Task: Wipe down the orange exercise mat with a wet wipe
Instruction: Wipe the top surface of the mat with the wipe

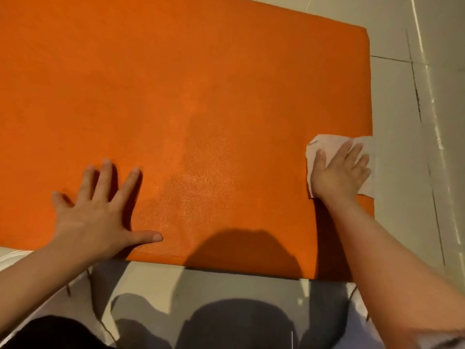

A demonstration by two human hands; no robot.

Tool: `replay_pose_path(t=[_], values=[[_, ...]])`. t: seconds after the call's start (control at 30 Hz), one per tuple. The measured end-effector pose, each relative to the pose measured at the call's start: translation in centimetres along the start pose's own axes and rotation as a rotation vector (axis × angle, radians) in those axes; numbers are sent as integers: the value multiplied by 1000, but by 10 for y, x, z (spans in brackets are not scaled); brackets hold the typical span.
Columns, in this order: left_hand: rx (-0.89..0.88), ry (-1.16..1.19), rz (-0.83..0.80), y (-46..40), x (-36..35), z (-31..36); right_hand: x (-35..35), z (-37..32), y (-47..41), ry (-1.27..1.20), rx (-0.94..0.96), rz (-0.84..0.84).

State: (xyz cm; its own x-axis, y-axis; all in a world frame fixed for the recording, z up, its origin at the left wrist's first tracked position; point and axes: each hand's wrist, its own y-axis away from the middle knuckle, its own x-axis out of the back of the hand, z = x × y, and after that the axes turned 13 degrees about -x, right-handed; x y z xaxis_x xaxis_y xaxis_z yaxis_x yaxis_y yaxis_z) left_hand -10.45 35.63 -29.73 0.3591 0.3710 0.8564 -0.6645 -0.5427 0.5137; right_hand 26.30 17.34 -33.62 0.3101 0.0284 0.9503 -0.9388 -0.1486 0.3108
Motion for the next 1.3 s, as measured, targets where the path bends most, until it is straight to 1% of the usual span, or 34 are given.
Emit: replay_pose_path(t=[0.07,0.13,0.2,0.27,0.3,0.37,0.43,0.5,0.57,0.67,0.73,0.83,0.87,0.9,1.0,1.03,1.1,1.17,1.2,1.3], values=[[-16,-11,-35,-1,-1,-3,-17,-36,33,23,116,-12],[-33,-16,4,0,-2,-10,-36,-76,78,42,330,-23],[17,52,-7,-1,5,-19,-54,-118,132,62,627,-76],[74,106,5,-5,13,-32,-68,-156,185,146,929,-154],[82,112,7,-8,15,-40,-71,-170,203,192,1027,-169],[89,118,-67,-12,18,-53,-71,-189,208,260,1120,-148],[98,152,-208,-13,24,-59,-67,-194,186,271,1125,-149],[98,179,-344,-15,30,-61,-59,-193,151,228,1025,-133],[88,179,-447,-18,35,-60,-47,-192,109,200,886,-83],[99,164,-527,-24,38,-58,-25,-187,41,222,662,7],[108,158,-562,-26,41,-56,-13,-185,13,196,539,-4],[108,157,-576,-28,42,-55,-17,-193,30,112,425,-18],[112,155,-581,-28,43,-55,-26,-198,49,108,444,-22],[119,155,-586,-28,43,-54,-35,-205,74,121,524,-27],[135,144,-606,-29,43,-52,-62,-226,161,191,921,-48],[141,135,-619,-29,43,-52,-67,-231,183,238,1020,-82],[153,116,-635,-30,42,-51,-70,-236,197,301,1123,-130],[147,125,-622,-30,42,-52,-65,-233,172,302,1146,-118],[141,139,-603,-30,42,-52,-62,-228,152,276,1102,-94],[129,147,-581,-28,42,-53,-41,-200,73,217,798,-17]])
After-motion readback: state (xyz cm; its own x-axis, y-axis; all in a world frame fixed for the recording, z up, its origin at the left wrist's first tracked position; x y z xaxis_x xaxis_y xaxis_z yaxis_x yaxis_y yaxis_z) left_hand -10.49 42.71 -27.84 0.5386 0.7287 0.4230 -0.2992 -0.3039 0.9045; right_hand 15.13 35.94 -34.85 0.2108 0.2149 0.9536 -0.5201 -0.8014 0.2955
